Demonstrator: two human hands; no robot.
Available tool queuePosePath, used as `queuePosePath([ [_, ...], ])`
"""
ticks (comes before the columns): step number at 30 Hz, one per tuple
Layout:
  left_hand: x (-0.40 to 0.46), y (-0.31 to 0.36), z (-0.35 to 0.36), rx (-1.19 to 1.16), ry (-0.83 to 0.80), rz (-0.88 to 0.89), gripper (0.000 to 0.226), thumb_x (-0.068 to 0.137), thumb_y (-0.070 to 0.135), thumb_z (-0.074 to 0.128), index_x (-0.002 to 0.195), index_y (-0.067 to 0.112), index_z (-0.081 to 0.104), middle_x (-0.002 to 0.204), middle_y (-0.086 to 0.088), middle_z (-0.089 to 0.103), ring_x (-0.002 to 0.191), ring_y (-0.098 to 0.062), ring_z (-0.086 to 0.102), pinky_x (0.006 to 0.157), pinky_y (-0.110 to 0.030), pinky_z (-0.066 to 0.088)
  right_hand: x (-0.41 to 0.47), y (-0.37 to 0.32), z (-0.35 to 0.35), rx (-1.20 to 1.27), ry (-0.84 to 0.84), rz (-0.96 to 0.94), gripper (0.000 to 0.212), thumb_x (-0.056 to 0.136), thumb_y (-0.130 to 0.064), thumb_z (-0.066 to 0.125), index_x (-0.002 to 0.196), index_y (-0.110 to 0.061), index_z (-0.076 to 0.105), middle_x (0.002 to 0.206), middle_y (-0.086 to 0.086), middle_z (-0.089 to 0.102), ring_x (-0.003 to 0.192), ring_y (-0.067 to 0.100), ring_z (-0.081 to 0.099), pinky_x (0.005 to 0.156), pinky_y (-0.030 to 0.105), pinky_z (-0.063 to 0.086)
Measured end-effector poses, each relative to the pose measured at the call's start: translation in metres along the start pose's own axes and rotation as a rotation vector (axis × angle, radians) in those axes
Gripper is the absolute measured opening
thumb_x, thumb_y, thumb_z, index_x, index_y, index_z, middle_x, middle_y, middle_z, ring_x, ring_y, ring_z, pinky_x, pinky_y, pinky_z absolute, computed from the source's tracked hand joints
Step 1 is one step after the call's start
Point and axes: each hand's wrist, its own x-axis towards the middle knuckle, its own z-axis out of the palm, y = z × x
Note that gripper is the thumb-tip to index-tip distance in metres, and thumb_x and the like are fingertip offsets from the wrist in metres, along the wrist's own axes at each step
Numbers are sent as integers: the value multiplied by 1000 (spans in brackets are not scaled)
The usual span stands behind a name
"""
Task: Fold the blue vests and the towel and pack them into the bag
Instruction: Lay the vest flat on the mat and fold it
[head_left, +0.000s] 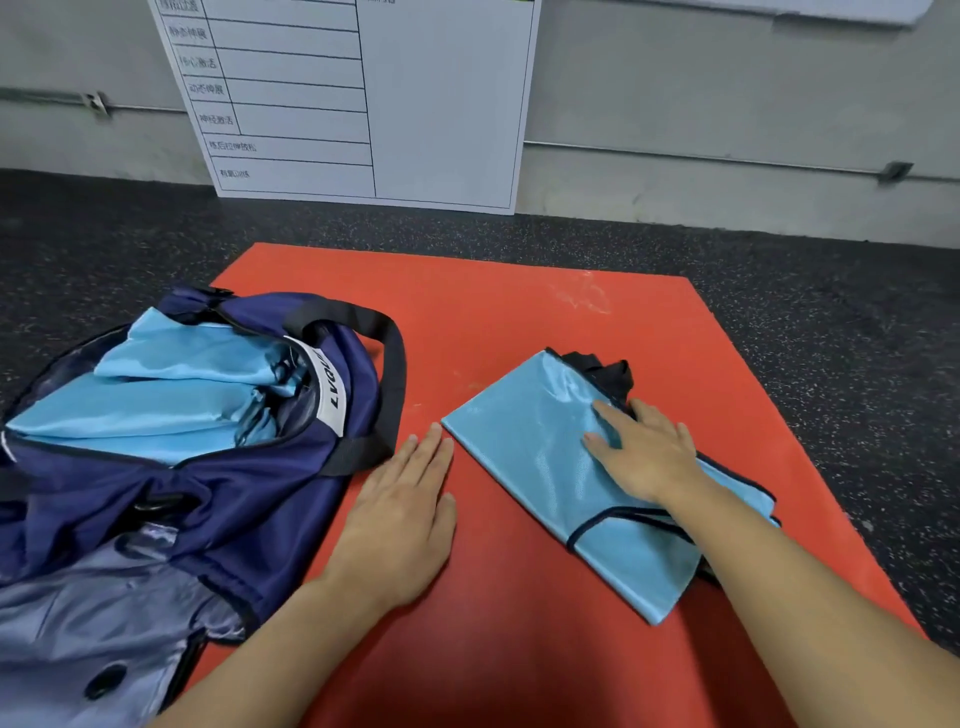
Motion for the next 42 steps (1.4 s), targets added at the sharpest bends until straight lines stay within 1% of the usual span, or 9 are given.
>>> queuePosePath([
  [4, 0, 9, 4, 25, -21, 55, 69, 94, 43, 19, 159, 26, 29, 169, 0, 16, 155, -21, 19, 125, -38, 19, -18, 29, -6, -6, -34, -73, 60, 103, -61, 34, 159, -45, 22, 169, -2, 17, 155, 22, 16, 123, 45, 24],
  [11, -14, 33, 10, 84, -115, 257, 68, 94, 45, 10, 161, 34, 16, 170, 7, 2, 156, -12, 0, 126, -32, 0, -57, 82, -8, -54, 20, -84, 48, 104, -53, 39, 152, -45, 39, 148, -9, 42, 141, 19, 39, 111, 39, 42],
  [15, -29, 38, 17, 171, -72, 283, 60, 99, 39, 28, 158, 30, 31, 165, 2, 28, 153, -14, 21, 120, -31, 6, -76, 110, -2, 3, 17, -142, 43, 103, -46, 44, 146, -43, 48, 136, -11, 54, 133, 18, 48, 109, 38, 42],
  [18, -34, 53, 20, 166, -64, 301, 59, 99, 39, 33, 156, 27, 35, 162, 1, 35, 151, -15, 28, 119, -32, 10, -97, 129, -5, 23, -12, -196, 43, 104, -40, 45, 147, -43, 47, 140, -14, 52, 132, 15, 48, 111, 32, 39],
  [25, -50, 73, 16, 84, -122, 425, 67, 102, 62, 24, 162, 35, 10, 169, 14, 1, 154, -1, -8, 124, -30, -2, -150, 140, -11, 82, -61, -299, 48, 103, -37, 52, 149, -48, 42, 146, -21, 49, 136, 5, 45, 116, 24, 31],
  [29, -57, 79, 12, 90, -137, 498, 73, 101, 67, 26, 162, 34, 4, 168, 17, -6, 152, 2, -15, 124, -31, -4, -195, 119, -11, 194, -239, -396, 49, 101, -34, 59, 143, -55, 45, 138, -28, 53, 124, -7, 50, 107, 13, 34],
  [33, -57, 75, 14, 121, -123, 530, 71, 102, 66, 27, 162, 33, 10, 168, 17, 3, 153, 1, -10, 124, -31, -1, -196, 122, -9, 70, -65, -432, 50, 99, -41, 59, 146, -50, 45, 139, -21, 53, 122, -2, 51, 109, 19, 36],
  [36, -57, 81, 20, 104, -129, 541, 66, 104, 63, 24, 162, 34, 14, 168, 18, 8, 153, 1, -9, 124, -32, 1, -170, 135, -9, 44, 122, -394, 53, 96, -40, 63, 146, -46, 47, 146, -14, 44, 136, 11, 44, 118, 31, 32],
  [42, -43, 102, 25, 44, -141, 576, 63, 105, 57, 27, 162, 33, 17, 167, 18, 11, 153, 1, -9, 125, -31, -1, -141, 137, 6, 79, 157, -332, 80, 92, -24, 68, 158, -42, 27, 166, -8, 23, 150, 14, 29, 121, 34, 31],
])
